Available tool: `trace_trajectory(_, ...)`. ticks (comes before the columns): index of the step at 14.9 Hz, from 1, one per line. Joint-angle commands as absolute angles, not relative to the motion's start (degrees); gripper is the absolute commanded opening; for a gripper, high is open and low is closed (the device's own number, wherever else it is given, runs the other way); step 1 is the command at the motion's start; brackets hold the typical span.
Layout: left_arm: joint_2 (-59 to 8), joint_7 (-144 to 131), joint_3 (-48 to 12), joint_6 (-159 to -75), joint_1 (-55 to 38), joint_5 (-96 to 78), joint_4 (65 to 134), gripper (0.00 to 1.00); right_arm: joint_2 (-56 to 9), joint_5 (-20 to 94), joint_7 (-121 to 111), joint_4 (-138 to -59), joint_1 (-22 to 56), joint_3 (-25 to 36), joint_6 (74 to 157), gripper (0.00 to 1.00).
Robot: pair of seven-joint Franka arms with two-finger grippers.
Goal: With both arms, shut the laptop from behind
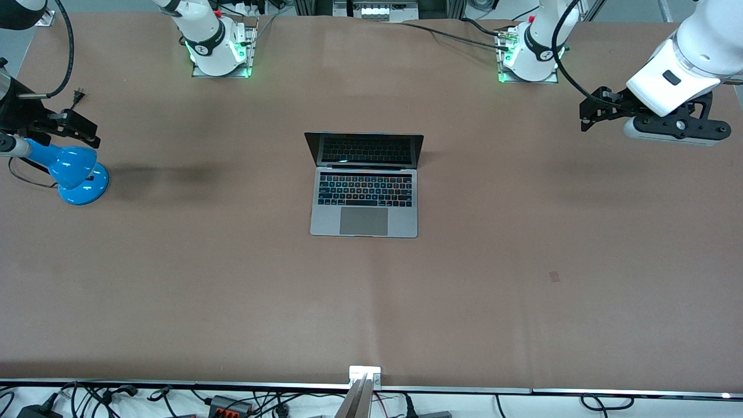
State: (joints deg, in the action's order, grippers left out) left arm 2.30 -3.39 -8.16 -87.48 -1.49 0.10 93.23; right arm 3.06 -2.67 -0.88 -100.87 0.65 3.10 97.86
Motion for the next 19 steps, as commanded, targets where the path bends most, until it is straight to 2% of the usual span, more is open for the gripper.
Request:
trace_trajectory(1,1.50,-3.17,-8.53,-86.22,-0.88,0.09,91.41,1.00,2.02,-1.41,-0.79,-100.55,0.18,2.99,98.70,1.00)
trace_trajectory(9,-2.01,-2.81,-8.17,-83.06,-0.88,-0.62,91.32,1.00,2.02,-1.06,-1.41,-100.28,0.35,2.90,96.51,0.98)
trace_trajectory(10,-2.46,-2.73,-8.17,-83.06,-0.88,-0.62,91.32,1.00,1.93,-1.14,-1.75,-100.37,0.61,2.73,95.29,0.54)
trace_trajectory(11,-2.55,-2.64,-8.17,-82.97,-0.88,-0.35,91.32,1.00,1.32,-1.23,-1.58,-100.37,1.31,2.64,94.14,0.28)
trace_trajectory(12,-2.64,-2.72,-8.17,-82.62,-0.88,-0.44,91.32,1.00,0.10,-1.23,-1.23,-100.20,2.54,2.64,93.96,0.07)
trace_trajectory(13,-2.90,-2.72,-8.17,-82.53,-1.14,-0.35,91.32,1.00,-0.26,-1.23,-0.88,-100.28,3.51,2.64,93.96,0.00)
trace_trajectory(14,-3.07,-2.81,-8.17,-82.53,-1.40,-0.09,91.23,1.00,-0.70,-1.14,-0.79,-100.20,3.86,2.64,93.96,0.00)
trace_trajectory(15,-3.34,-2.73,-8.43,-82.44,-1.41,-0.09,91.23,0.92,-0.88,-0.97,-0.79,-100.37,4.04,2.55,93.87,0.00)
trace_trajectory(17,-3.43,-2.20,-8.61,-80.78,-1.49,-0.26,91.23,0.50,-1.14,0.25,-0.88,-100.55,6.58,2.37,93.78,0.00)
trace_trajectory(19,-3.43,-2.55,-8.70,-80.60,-1.84,-0.62,91.06,0.15,-2.02,2.71,-0.70,-100.72,9.30,2.29,92.91,0.00)
